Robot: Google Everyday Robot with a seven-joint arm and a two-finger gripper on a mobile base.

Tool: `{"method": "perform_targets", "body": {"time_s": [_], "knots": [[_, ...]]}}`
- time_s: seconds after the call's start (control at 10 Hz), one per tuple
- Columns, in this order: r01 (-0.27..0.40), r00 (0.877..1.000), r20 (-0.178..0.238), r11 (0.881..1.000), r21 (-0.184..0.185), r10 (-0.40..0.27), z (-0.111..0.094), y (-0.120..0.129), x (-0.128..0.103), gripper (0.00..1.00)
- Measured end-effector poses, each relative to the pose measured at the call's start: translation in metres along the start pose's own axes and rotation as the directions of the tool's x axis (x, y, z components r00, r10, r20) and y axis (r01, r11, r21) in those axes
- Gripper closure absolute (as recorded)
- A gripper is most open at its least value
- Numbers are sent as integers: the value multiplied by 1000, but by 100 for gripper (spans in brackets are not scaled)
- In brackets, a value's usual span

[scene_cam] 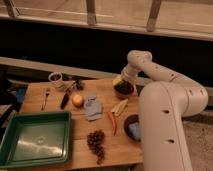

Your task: Place eraser in tray

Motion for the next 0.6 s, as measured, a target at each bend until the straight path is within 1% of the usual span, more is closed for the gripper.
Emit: {"method": "perform_targets", "body": {"time_s": [0.3, 0.6], "knots": [[14, 1000, 22, 1000, -5, -14, -7, 8, -1, 20], [40, 998, 48, 999, -10, -39, -17, 21, -8, 20]]}}
